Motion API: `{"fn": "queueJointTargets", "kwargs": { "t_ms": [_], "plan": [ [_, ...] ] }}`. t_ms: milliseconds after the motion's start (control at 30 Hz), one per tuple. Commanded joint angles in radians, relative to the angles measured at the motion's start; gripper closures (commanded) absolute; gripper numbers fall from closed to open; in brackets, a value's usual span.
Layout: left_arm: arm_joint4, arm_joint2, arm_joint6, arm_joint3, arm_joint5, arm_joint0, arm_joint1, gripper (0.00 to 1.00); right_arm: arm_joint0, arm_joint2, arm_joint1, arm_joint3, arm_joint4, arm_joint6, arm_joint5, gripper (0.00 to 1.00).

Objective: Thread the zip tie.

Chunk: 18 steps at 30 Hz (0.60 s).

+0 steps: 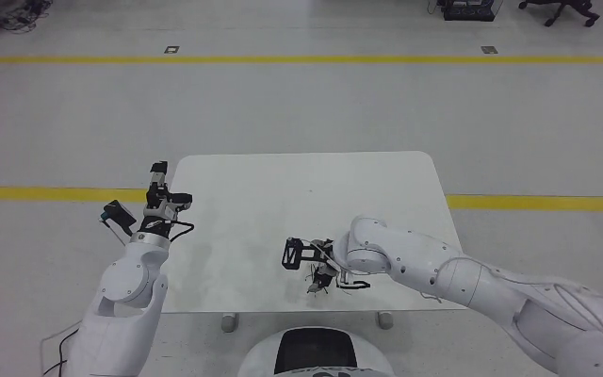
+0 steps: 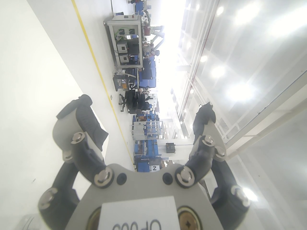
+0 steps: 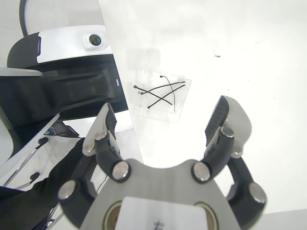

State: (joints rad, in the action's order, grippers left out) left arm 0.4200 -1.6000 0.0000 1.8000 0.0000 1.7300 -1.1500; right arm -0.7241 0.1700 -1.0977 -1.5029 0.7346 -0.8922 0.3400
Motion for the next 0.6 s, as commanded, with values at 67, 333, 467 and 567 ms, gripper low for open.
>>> {"fn": "queueJointTargets", "kwargs": {
  "t_ms": [67,333,467,567],
  "plan": [
    [0.0,0.0,0.0,0.0,0.0,0.0,0.0,0.0,0.0,0.0,0.0,0.001,-0.001,-0.001,0.0,0.0],
    [0.0,0.0,0.0,0.0,0.0,0.0,0.0,0.0,-0.025,0.0,0.013,0.002,-0.024,0.067,0.0,0.0],
    [0.0,0.0,0.0,0.0,0.0,0.0,0.0,0.0,-0.032,0.0,0.021,-0.022,-0.027,0.062,0.0,0.0],
    [0.0,0.0,0.0,0.0,0.0,0.0,0.0,0.0,-0.032,0.0,0.021,-0.022,-0.027,0.062,0.0,0.0]
  ]
}}
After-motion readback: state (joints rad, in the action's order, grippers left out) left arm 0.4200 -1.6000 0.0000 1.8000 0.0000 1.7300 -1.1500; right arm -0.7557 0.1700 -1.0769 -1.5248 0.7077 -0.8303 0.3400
